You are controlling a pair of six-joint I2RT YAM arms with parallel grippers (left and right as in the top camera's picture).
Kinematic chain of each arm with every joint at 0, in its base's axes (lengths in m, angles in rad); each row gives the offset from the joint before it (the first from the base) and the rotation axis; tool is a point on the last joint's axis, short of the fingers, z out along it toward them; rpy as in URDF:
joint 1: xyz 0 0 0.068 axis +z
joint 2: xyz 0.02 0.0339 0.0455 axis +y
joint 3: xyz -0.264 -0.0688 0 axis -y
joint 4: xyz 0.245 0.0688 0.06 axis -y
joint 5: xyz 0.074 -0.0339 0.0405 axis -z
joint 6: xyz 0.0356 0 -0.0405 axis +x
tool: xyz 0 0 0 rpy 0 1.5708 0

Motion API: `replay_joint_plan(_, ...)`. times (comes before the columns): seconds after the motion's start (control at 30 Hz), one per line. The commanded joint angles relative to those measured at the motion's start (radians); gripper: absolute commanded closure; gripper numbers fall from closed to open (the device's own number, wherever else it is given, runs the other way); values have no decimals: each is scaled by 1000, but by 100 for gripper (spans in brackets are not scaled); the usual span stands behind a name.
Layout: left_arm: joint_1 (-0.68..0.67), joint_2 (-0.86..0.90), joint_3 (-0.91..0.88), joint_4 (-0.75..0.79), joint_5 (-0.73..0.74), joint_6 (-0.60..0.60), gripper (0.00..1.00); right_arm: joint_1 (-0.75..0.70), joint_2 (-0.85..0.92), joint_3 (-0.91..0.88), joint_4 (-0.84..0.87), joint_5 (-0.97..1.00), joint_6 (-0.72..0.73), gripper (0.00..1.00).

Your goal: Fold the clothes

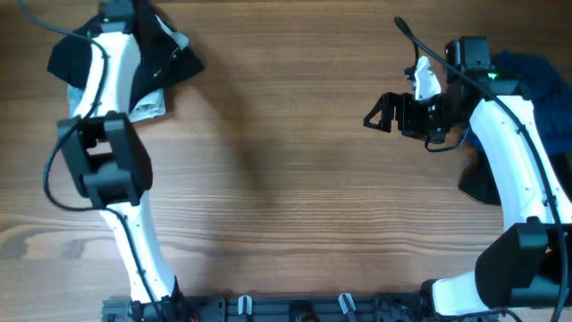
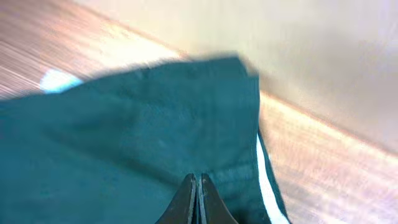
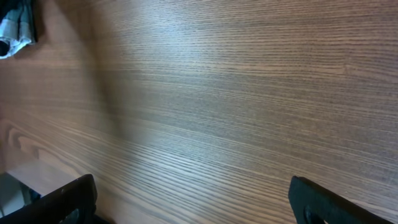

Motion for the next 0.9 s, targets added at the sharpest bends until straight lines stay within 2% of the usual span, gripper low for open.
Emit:
replay_joint_plan(0.0, 64, -6, -35, -10, -39, -40, 96, 2, -11, 9, 3, -15, 10, 1)
replay_joint_plan(0.1, 115, 13, -117, -3, -27, -79, 96, 1, -11, 9, 6, -15, 10, 0)
replay_joint_plan(0.27, 169, 13, -379, 222, -5, -103, 96, 2, -11, 9, 13, -16, 15, 1)
replay_joint_plan(0.33, 172, 11, -400, 247, -10, -88, 96, 2, -11, 9, 10, -19, 23, 1)
replay_joint_plan(0.47, 167, -138, -400, 232, -9, -89, 96, 2, -11, 10, 14, -19, 42, 1)
replay_joint_plan(0.57, 141, -333, -400, 185, -8, -89, 94, 1, -11, 10, 22, -19, 41, 0)
replay_joint_plan(0.67, 95, -559, -400, 54, -1, -92, 66, 1, -13, 26, 36, -19, 64, 1)
replay_joint_plan(0.77, 51, -770, -400, -144, 61, -92, 7, 1, -19, 108, -6, -19, 64, 0)
replay_joint_plan(0.8, 47, -825, -400, -196, 93, -92, 0, 1, -28, 135, -26, -19, 64, 1)
replay_joint_plan(0.87, 48, -904, -401, -290, 168, -91, 0, 1, -68, 173, -56, -16, 63, 0)
